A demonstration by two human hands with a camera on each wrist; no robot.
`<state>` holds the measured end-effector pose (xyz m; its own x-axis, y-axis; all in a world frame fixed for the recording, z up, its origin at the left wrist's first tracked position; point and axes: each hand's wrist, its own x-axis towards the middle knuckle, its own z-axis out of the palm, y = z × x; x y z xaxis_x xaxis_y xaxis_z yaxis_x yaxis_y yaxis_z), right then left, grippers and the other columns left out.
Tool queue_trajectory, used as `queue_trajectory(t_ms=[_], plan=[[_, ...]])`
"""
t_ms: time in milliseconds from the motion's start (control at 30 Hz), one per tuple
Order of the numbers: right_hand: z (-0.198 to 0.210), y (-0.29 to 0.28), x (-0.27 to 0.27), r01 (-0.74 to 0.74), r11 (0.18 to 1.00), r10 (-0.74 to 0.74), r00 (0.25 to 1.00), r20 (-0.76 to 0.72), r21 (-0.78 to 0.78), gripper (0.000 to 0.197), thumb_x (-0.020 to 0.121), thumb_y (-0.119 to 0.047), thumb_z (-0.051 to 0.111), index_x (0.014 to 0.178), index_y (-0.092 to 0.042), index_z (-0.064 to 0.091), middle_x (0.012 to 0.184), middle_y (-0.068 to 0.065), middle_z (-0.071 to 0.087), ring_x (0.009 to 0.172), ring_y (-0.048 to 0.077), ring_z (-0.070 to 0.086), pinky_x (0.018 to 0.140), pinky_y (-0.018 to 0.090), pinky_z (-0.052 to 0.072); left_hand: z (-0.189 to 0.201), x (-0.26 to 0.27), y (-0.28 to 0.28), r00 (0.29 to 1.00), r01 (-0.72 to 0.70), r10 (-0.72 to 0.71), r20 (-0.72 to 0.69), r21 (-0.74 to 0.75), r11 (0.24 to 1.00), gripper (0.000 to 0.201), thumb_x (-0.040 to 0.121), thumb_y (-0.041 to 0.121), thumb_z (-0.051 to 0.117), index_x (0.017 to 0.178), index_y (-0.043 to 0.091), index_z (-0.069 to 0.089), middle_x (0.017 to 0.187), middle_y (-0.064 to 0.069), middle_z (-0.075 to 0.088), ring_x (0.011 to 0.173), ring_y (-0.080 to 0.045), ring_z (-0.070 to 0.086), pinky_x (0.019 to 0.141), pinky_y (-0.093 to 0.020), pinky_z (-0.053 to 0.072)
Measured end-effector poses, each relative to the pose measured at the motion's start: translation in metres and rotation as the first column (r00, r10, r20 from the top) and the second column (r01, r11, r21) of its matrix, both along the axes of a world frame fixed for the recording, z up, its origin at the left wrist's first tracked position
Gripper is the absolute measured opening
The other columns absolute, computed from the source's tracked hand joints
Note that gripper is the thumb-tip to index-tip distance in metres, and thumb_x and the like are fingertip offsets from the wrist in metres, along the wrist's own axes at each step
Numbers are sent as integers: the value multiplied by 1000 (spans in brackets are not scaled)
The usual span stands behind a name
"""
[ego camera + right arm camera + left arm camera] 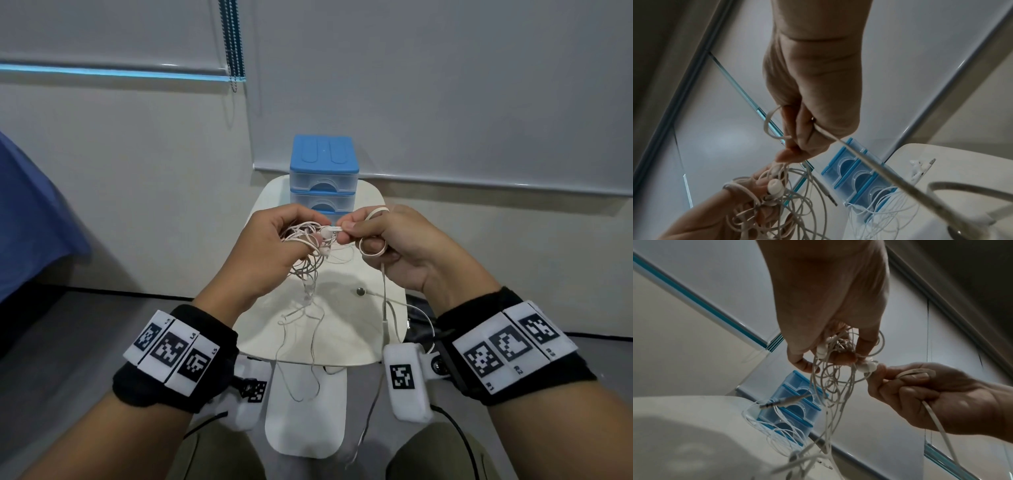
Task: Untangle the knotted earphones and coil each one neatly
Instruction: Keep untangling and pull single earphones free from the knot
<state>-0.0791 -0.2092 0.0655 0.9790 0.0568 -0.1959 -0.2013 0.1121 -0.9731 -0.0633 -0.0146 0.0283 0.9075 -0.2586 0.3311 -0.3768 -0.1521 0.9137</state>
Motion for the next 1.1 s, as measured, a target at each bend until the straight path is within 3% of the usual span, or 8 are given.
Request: queue_trajectory(t_ms=[267, 400, 567, 667, 800, 967, 1033, 1100], plan=[[5, -2, -6, -177, 976, 171, 984, 56, 124, 6, 93, 1, 61, 94, -4, 63, 74, 9, 69, 37, 1, 36, 35, 12, 25, -4, 8, 3, 997, 4, -3, -78, 15, 1000, 13, 91, 6, 75, 94, 18, 78, 90, -10, 76, 78, -26, 66, 71, -34, 50], [19, -4, -4, -124, 988, 106, 978, 182, 89, 4, 94, -6, 64, 94, -9, 65, 77, 6, 71, 40, 3, 35, 37, 13, 24, -10, 19, 8, 985, -38, 79, -151, 259, 965, 25, 87, -3, 70, 94, 20, 78, 90, 0, 76, 67, -12, 60, 67, -32, 51], [32, -8, 0, 19, 989, 20, 966, 260, -147, 8, 94, -7, 69, 88, -11, 71, 74, 5, 71, 45, 8, 31, 40, 17, 22, -16, 35, 14, 989, 74, 49, -140, 749, 658, 42, 89, 17, 74, 127, 30, 66, 118, 4, 64, 98, -13, 60, 80, -23, 44], [34, -10, 1, 29, 976, 35, 957, 288, -215, 7, 95, -4, 66, 91, -6, 71, 70, 5, 70, 45, 9, 27, 42, 20, 20, -8, 38, 16, 978, 197, -49, -205, 807, 557, 60, 92, 24, 72, 146, 36, 48, 126, 5, 57, 107, -12, 55, 90, -24, 39], [30, -12, 3, 57, 970, 20, 950, 311, -236, 9, 95, 0, 65, 89, -4, 70, 67, 7, 69, 43, 9, 29, 42, 20, 23, 4, 41, 18, 946, 313, -140, -292, 715, 625, 56, 97, 22, 60, 146, 45, 43, 122, 7, 61, 99, -16, 66, 87, -31, 51], [24, -7, 13, 112, 982, -66, 959, 277, -153, 15, 96, 2, 63, 98, -11, 71, 71, 7, 69, 48, 10, 32, 42, 20, 26, 12, 47, 12, 999, 32, -30, -18, 807, 590, 30, 101, 23, 52, 130, 30, 53, 121, -2, 61, 105, -20, 59, 87, -36, 44], [25, -5, 15, 118, 986, -80, 956, 283, -118, 18, 96, 3, 62, 102, -12, 71, 79, 12, 68, 50, 10, 33, 44, 21, 26, 22, 38, 4, 998, 30, -59, 15, 728, 685, 23, 99, 25, 61, 122, 29, 57, 122, 1, 60, 107, -18, 60, 88, -34, 45], [28, -3, 17, 128, 988, -95, 946, 310, -88, 19, 95, 3, 61, 105, -11, 70, 84, 14, 65, 52, 11, 34, 45, 21, 28, 30, 21, -12, 976, 217, -192, -108, 607, 765, 24, 97, 31, 69, 120, 26, 62, 119, 5, 67, 108, -13, 65, 93, -31, 52]])
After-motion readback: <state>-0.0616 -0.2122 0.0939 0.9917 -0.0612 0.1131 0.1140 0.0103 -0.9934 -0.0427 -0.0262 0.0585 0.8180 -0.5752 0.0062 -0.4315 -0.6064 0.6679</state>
